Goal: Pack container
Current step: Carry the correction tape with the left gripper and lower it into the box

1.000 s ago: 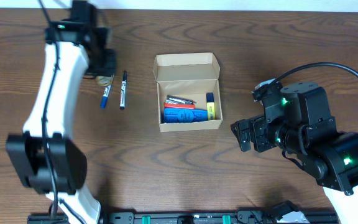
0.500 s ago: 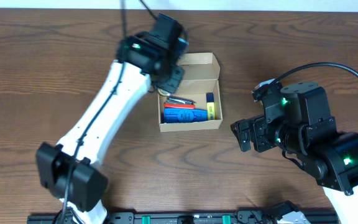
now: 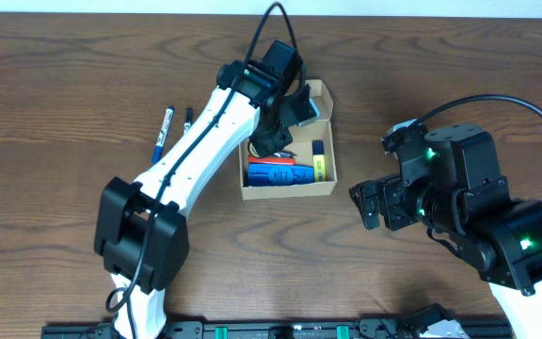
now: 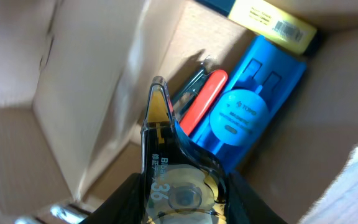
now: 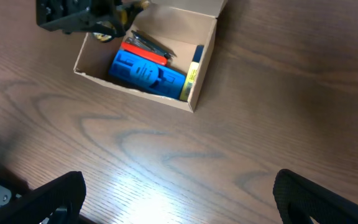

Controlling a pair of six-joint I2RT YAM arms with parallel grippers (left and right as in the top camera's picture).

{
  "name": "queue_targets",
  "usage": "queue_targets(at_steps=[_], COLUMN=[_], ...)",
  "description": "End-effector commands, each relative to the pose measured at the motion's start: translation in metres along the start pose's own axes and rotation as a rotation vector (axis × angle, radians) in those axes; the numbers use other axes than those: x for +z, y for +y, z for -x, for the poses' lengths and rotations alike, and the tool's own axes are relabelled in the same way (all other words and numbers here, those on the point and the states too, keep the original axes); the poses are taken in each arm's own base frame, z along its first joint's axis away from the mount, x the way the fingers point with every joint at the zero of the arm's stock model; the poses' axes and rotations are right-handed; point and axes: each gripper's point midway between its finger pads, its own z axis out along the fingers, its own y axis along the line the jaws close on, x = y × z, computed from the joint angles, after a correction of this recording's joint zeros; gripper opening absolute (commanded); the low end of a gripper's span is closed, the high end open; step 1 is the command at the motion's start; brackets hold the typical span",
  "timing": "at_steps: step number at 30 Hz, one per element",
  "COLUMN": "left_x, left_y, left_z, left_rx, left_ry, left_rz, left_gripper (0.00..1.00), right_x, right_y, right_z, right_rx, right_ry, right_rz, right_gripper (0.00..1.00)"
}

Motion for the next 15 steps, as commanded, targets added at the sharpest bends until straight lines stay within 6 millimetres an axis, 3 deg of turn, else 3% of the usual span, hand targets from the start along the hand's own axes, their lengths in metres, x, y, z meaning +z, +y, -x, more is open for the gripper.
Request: queue_targets(at_steps=[1, 9, 15], left_x=[0.009, 0.026, 0.047], left_y=[-0.007, -0.02, -0.026], left_z=[0.003, 0.002, -0.007], left_rx=[0.178, 0.348, 0.367], left_ry=[-0.004, 0.003, 0.055], left_rz=[-0.042, -0.117, -0.166], left_gripper=[0.23, 0.3, 0.34], right_x=[-0.004, -0.004, -0.004], right_y=[-0.001, -0.001, -0.001], right_z=[0.004, 0.004, 0.004], right_rx=[-0.005, -0.005, -0.005], right_ry=[-0.013, -0.013, -0.013], right_rz=[-0.005, -0.005, -0.005], right_gripper=[0.99, 0.99, 0.99])
